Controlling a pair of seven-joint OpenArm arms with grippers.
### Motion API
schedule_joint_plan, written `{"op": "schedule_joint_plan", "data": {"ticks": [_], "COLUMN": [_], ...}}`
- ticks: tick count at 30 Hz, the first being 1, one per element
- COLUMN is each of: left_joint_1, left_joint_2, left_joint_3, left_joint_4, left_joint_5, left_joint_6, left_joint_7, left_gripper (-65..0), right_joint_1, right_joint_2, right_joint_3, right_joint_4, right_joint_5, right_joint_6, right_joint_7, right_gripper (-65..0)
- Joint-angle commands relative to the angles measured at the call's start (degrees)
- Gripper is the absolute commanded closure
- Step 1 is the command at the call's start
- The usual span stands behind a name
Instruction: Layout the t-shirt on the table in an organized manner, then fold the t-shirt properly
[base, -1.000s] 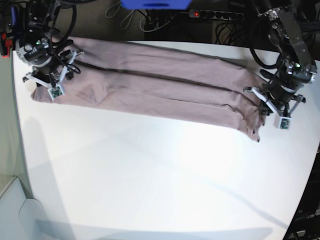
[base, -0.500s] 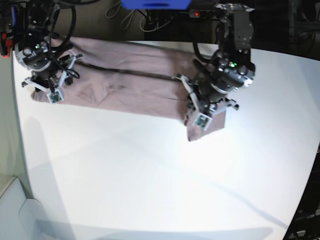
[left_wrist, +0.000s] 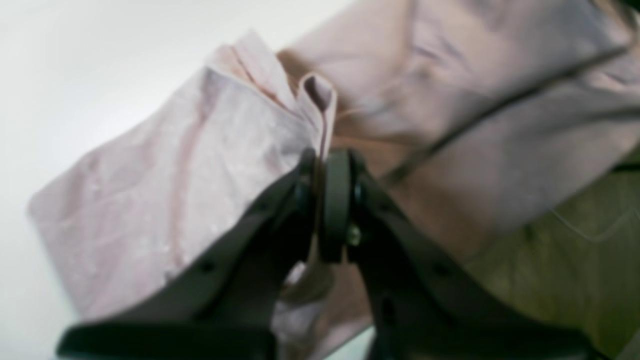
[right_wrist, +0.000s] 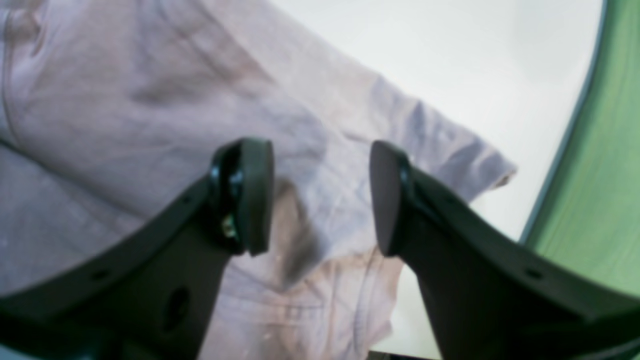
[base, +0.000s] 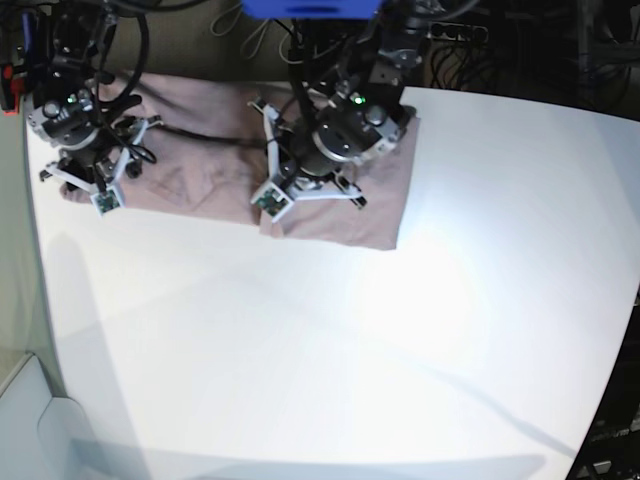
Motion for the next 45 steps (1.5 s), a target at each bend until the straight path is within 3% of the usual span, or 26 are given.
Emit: {"op": "schedule_joint_plan", "data": {"ticks": [1, 13, 26, 28, 31, 33, 39, 45], "left_joint_1": [-0.42, -0.59, -0.33, -0.06, 0.11, 0.9, 0.73, 0.99], "left_joint_2": [0.51, 0.69, 0.08, -0.8, -1.6, -1.6, -1.6, -2.03], "left_joint_3": [1.33, 2.83, 6.34, 6.34, 6.61, 6.61, 4.94, -11.06], "left_joint_4": [0.41, -3.63, -4.78, -4.78, -4.16, -2.93, 3.57, 5.07], "left_joint_5": [-0.6, -0.6, -0.6, -0.6, -0.95, -1.04, -7.1, -9.74], "left_joint_6": [0.14, 0.14, 0.14, 0.14, 0.14, -0.39, -0.3, 0.05], "left_joint_7": [-0.88, -4.84, -4.22, -4.13, -4.13, -4.84, -4.4, -4.22], "left_gripper": [0.0, 0.0, -0.3, -5.0, -20.5, -25.5, -26.1, -26.9], "right_joint_1": [0.2, 0.2, 0.2, 0.2, 0.2, 0.2, 0.28, 0.37], "right_joint_2": [0.45, 0.45, 0.45, 0.54, 0.54, 0.54, 0.54, 0.37], "right_joint_3": [0.14, 0.14, 0.14, 0.14, 0.14, 0.14, 0.4, 3.39], "right_joint_4": [0.82, 0.82, 0.82, 0.82, 0.82, 0.82, 1.09, 1.44], "right_joint_5": [0.44, 0.44, 0.35, 0.35, 0.35, 0.35, 0.35, 0.27], "right_joint_6": [-0.25, -0.25, -0.25, -0.25, -0.25, -0.25, -0.25, -0.25], "right_joint_7": [0.83, 0.83, 0.74, 0.74, 0.74, 0.74, 0.74, 0.3], "right_gripper": [-31.4, -31.4, -31.5, -31.5, -31.6, -31.6, -31.7, -31.9]}}
